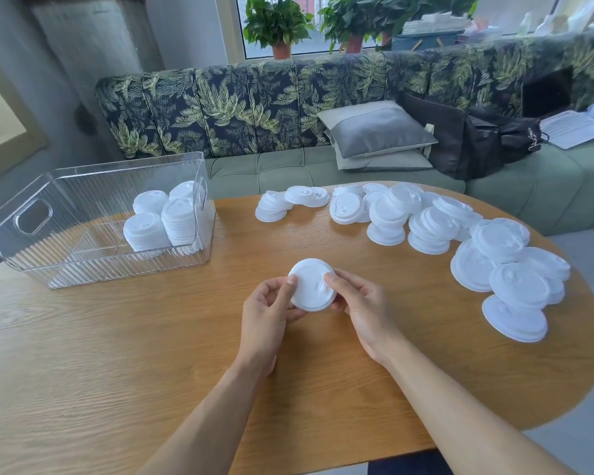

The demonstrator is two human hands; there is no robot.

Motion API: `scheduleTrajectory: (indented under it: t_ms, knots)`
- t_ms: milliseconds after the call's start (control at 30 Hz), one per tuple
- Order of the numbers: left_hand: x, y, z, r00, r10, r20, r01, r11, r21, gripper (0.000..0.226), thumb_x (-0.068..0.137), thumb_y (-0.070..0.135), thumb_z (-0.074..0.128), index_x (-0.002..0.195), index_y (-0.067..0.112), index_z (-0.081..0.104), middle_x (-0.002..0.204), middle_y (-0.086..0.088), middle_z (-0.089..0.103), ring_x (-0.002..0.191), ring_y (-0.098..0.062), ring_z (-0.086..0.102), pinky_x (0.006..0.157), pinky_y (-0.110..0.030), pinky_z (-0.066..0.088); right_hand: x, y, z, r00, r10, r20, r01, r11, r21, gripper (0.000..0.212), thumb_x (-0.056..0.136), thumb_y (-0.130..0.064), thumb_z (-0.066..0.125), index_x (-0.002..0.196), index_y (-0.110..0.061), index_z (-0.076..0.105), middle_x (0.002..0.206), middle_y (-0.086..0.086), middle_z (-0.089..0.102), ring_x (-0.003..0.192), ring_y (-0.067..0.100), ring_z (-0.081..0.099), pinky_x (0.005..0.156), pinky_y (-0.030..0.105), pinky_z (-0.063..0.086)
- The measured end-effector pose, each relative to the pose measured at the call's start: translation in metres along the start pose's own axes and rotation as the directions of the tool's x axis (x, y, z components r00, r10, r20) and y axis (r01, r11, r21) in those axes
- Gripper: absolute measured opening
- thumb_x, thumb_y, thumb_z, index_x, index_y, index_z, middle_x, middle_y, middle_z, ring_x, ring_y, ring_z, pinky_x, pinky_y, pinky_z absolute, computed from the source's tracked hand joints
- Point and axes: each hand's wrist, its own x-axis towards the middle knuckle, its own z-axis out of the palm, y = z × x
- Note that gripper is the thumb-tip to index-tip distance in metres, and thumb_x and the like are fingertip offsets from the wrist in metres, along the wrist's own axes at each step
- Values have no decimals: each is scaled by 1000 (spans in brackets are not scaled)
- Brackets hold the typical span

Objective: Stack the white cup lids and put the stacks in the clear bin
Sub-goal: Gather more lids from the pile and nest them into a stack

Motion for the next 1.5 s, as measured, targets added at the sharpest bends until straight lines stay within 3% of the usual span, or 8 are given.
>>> scheduleTrajectory:
  t_ms: [233,400,533,700,800,967,1167,1500]
  knots:
    - [-1,2,1,998,-9,61,6,999,49,36,97,38,69,111,5,70,91,-5,79,81,-15,76,72,-28,62,-6,0,3,989,-6,-146,8,1000,9,29,75,-47,76,97,-30,84,90,-2,80,78,7,67,67,20,51]
    - [-2,6,10,987,-25,161,2,990,143,49,87,47,75,118,9,70,98,-7,81,85,-18,77,68,-26,61,-16,-7,0,975,14,-220,-1,998,58,23,80,-40,74,95,-25,83,87,-1,79,75,6,68,61,17,51]
    - [-6,5,31,979,-62,192,36,990,135,40,94,41,74,118,10,71,98,-7,81,83,-14,77,65,-25,59,-22,-13,-17,955,-29,-296,36,999,19,13,89,-34,76,98,-27,82,93,-5,80,84,7,73,73,23,57]
    - [-17,-1,82,973,-86,216,69,994,85,39,93,43,74,113,8,72,97,-8,80,84,-18,76,65,-27,60,-29,-35,-63,843,-220,-490,104,962,-254,20,95,-35,73,112,-26,73,101,-13,75,97,2,68,87,24,54]
    - [-27,-4,116,961,-104,256,88,994,71,36,96,41,72,110,9,71,96,-7,81,86,-22,78,67,-29,62,-39,-52,-102,750,-399,-528,114,864,-491,23,95,-21,69,118,-24,67,114,-12,65,108,10,58,97,35,52]
    - [-44,-11,161,940,-151,305,134,988,77,39,96,41,72,113,7,68,98,-7,81,90,-24,79,67,-30,62,-54,-70,-166,583,-585,-564,-114,628,-770,53,81,-21,79,131,-16,61,139,3,54,130,31,43,110,32,28]
    - [-59,-18,184,919,-192,345,163,980,111,39,96,42,73,114,8,68,98,-6,81,90,-24,80,69,-34,64,-55,-65,-210,635,-433,-639,-414,507,-756,99,66,-65,85,144,-15,50,153,3,44,140,32,35,114,49,32]
    - [-58,-10,177,927,-196,318,177,980,89,39,95,42,74,116,9,69,100,-7,81,91,-26,79,72,-36,65,-52,-63,-215,671,-378,-638,-414,523,-745,80,68,-69,83,132,-28,60,141,-1,55,135,27,39,111,45,36]
